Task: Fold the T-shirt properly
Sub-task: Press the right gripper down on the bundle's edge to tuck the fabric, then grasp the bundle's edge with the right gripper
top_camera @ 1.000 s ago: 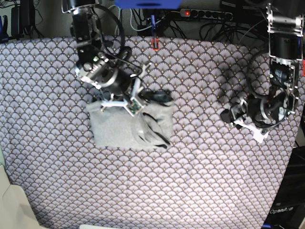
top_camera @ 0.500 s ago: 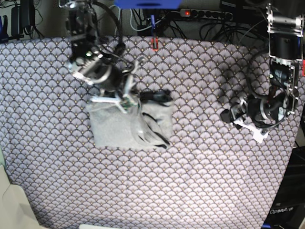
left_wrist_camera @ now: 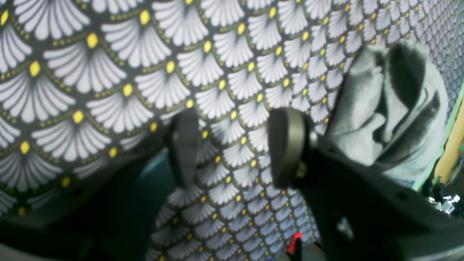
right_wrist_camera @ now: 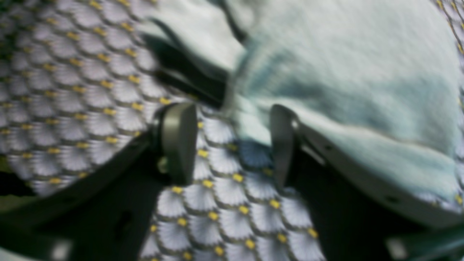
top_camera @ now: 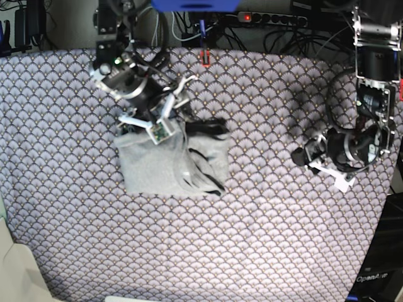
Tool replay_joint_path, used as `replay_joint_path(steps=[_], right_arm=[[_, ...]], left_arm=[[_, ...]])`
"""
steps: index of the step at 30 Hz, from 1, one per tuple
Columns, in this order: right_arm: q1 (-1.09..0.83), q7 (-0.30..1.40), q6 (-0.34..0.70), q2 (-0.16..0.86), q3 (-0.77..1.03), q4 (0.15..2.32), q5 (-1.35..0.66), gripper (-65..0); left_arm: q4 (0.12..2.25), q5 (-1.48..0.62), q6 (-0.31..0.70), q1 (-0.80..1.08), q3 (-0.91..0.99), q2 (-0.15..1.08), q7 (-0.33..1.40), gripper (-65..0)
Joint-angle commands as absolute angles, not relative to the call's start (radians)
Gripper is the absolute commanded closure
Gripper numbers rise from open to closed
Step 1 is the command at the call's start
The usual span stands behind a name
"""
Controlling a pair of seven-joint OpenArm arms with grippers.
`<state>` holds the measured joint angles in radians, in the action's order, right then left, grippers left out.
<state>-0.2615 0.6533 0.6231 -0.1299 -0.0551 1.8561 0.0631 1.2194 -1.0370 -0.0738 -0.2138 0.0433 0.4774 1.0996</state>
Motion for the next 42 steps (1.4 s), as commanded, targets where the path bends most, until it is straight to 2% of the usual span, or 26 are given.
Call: replay_joint_path(steps=[1,5,10,17,32,34,36,41,42], right_arm=[[-0.263,0.613,0.621,-0.127,-0.065,1.868,0.048,-37.9],[-0.255,0.587,0.616,-0.104,-0.097,1.814,0.053,-38.1],[-0.213,0.581,0.449,-0.105,-0.127,1.725,0.171,-38.1],[-0.186,0.579,0.334,-0.105,-0.136,1.719,0.182,-38.1],[-0.185,0.403,0.318,-0.116,-0.156,1.558,0.182,-37.3],[-0.185,0.386,0.318,-0.125,-0.156,1.543,0.182,-34.1],[-0.177,0.384,0.318,-0.125,-0.156,1.526,0.182,-28.0],[-0.157,0.383,0.318,-0.127,-0.150,1.500,0.182,-3.1],[-0.157,0.383,0.318,-0.127,-0.150,1.504,0.182,0.0]], left_arm=[[1.236,-1.050,-0.065,-0.237,0.048,0.493,1.093,-31.1],[1.236,-1.050,-0.065,-0.237,0.048,0.493,1.093,-31.1],[1.236,-1.050,-0.065,-0.237,0.048,0.493,1.093,-31.1],[1.236,-1.050,-0.065,-0.236,0.048,0.493,1.093,-31.1],[1.236,-1.050,-0.065,-0.236,0.054,0.493,1.093,-31.1],[1.236,-1.050,-0.065,-0.236,0.054,0.493,1.093,-31.1],[1.236,-1.050,-0.065,-0.236,0.054,0.493,1.093,-31.1],[1.236,-1.050,-0.065,-0.236,0.054,0.493,1.093,-31.1],[1.236,-1.050,-0.065,-0.236,0.054,0.493,1.093,-31.1]])
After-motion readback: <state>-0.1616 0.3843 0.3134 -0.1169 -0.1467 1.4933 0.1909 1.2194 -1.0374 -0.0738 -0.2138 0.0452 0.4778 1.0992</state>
